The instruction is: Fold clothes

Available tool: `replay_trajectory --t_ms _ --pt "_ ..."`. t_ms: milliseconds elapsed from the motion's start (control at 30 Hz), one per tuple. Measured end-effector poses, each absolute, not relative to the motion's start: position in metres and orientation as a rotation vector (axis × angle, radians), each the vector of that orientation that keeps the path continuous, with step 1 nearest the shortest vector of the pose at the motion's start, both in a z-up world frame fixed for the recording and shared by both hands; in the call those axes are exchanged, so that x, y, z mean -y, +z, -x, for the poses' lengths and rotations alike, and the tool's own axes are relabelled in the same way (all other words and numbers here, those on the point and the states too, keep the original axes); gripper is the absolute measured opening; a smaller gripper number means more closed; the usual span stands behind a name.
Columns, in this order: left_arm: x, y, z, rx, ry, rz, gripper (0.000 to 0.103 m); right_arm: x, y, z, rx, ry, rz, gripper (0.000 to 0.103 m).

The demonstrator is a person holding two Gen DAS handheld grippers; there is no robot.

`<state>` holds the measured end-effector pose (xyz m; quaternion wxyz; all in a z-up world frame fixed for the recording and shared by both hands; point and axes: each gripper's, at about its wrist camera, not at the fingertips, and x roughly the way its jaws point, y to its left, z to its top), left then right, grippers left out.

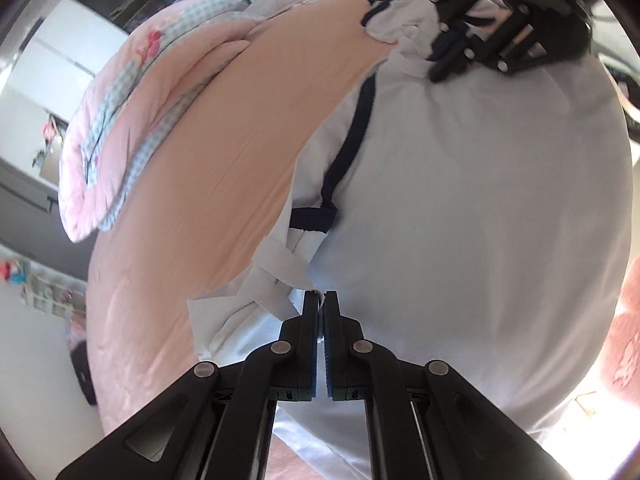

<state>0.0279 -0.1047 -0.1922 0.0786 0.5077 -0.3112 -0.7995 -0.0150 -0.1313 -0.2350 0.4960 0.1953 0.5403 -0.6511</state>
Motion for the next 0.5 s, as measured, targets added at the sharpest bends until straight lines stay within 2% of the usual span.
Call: replay_trajectory --t_ms 167,367,500 --pt "0.096 -0.194 -0.031 1.08 -2.371 -1.51 0.004 0.128 -0.24 -0.001 -1.466 -1.451 -0.298 0.001" --pt "0.091 -0.183 -0.033 1.198 -2.36 -1.408 0.004 0.122 -0.234 -0.018 -1.559 -1.357 -0.132 0.001" --pt "0.083 -0.181 -0.036 1.355 -2.322 -1.391 0.004 0.113 -0.236 -0.035 -1.646 -1.246 0.021 0.001"
